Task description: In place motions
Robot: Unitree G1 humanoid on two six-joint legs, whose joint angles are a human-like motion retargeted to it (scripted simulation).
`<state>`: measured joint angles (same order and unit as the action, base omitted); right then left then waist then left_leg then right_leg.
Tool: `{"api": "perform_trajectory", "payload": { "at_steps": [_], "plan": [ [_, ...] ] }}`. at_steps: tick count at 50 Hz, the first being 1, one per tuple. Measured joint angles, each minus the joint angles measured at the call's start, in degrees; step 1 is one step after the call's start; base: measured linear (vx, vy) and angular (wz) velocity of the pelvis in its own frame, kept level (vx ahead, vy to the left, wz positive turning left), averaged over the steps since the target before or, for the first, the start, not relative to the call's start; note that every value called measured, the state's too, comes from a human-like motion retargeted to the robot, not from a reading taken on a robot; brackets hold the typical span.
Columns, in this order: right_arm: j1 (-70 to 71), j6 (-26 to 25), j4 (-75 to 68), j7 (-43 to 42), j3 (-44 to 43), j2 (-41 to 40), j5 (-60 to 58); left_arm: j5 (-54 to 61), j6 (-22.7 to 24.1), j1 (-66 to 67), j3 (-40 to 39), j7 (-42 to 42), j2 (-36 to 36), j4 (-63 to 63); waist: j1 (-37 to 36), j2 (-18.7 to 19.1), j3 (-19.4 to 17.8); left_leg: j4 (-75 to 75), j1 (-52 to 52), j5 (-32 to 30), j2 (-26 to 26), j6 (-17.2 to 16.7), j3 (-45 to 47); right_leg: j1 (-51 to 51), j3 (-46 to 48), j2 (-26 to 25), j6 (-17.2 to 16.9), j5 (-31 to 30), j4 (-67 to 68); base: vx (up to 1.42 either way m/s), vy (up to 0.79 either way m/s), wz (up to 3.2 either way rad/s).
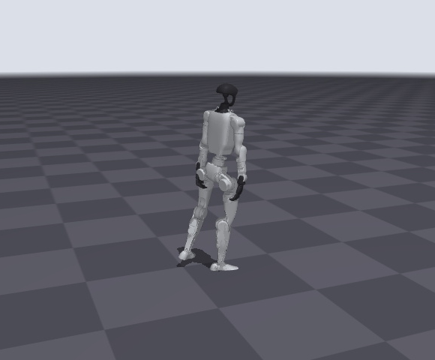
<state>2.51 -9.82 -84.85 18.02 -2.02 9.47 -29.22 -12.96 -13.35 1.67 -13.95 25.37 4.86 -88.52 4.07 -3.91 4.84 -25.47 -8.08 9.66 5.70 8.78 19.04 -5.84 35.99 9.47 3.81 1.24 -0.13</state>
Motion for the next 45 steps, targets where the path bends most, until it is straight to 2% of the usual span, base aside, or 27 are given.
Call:
{"api": "perform_trajectory", "payload": {
  "at_steps": [3,5,7,8,10,12,20,29,45],
  "plan": [
    [-0.17,0.17,-0.23,-0.33,-1.24,0.41,1.55,-1.77,0.20,-0.12,1.49,0.12,0.02,0.13,-0.18,3.41,-0.22,9.63,-1.13,-1.36,-1.00,-5.93,-5.10,0.35,-0.89,-3.38,-0.01,-0.09,-0.21,0.13,0.06,-0.77],
    [-0.59,0.38,-0.87,-1.29,-1.79,0.69,3.10,-2.81,0.21,-0.18,2.46,-0.01,0.14,-0.13,-0.78,5.54,-0.80,15.79,-0.78,-4.41,-0.61,-10.61,-4.49,1.25,-2.09,-5.93,0.17,-0.08,-0.36,0.19,0.10,-0.83],
    [-1.20,0.43,-2.22,-2.59,-1.88,1.07,4.39,-3.58,0.09,0.03,3.04,0.01,0.13,-0.59,-0.40,6.35,-0.89,18.66,0.09,-7.38,-1.80,-10.14,-6.09,2.33,-2.74,-6.66,0.23,-0.07,-0.35,0.20,0.10,-0.57],
    [-1.49,0.25,-3.02,-3.11,-1.90,1.22,4.60,-3.92,0.01,0.15,3.06,0.13,0.09,-0.83,0.03,6.60,-0.58,18.63,0.77,-5.86,-1.94,-10.47,-7.35,2.50,-2.88,-6.69,0.22,-0.04,-0.20,0.17,0.11,-0.45],
    [-1.76,-0.32,-4.97,-4.16,-1.94,1.24,4.54,-4.42,-0.30,0.24,2.47,0.38,0.01,-1.40,0.40,7.05,0.38,19.65,3.35,-4.37,0.74,-11.44,3.73,2.23,-3.74,-6.89,0.17,-0.05,0.17,0.14,0.12,-0.46],
    [-2.29,-0.65,-6.65,-4.89,-2.07,1.27,4.61,-4.15,-0.41,0.36,1.93,0.23,0.11,-1.73,1.62,7.79,0.77,21.50,4.29,-5.21,-0.61,-11.76,-0.47,2.69,-3.48,-7.28,-0.05,0.15,0.47,0.12,0.12,-0.11],
    [-5.98,-1.35,-10.73,-6.14,-2.44,1.25,4.35,-2.93,-0.98,0.25,0.51,0.20,0.77,-2.56,2.94,7.80,4.20,23.80,5.75,-4.12,-1.96,-11.17,0.98,2.18,-4.21,-6.47,-1.05,0.37,1.04,0.15,0.08,-0.10],
    [-5.65,-1.26,-9.67,-5.11,-1.42,-0.01,4.32,-0.47,-1.01,0.17,-1.48,0.63,1.05,-2.06,2.63,7.10,3.55,23.65,6.53,-2.88,-2.40,-10.26,1.92,1.51,-6.01,-5.89,-1.47,-0.63,1.88,0.03,0.04,-0.25],
    [-2.87,0.75,-1.90,-2.62,1.50,-0.41,4.64,-1.74,-1.14,1.37,-2.12,1.13,1.38,-1.28,1.39,6.66,1.88,23.03,4.32,-2.55,-0.81,-12.05,0.50,1.43,-4.14,-6.81,-1.28,-1.03,1.54,-0.02,-0.03,0.13]
  ]
}}
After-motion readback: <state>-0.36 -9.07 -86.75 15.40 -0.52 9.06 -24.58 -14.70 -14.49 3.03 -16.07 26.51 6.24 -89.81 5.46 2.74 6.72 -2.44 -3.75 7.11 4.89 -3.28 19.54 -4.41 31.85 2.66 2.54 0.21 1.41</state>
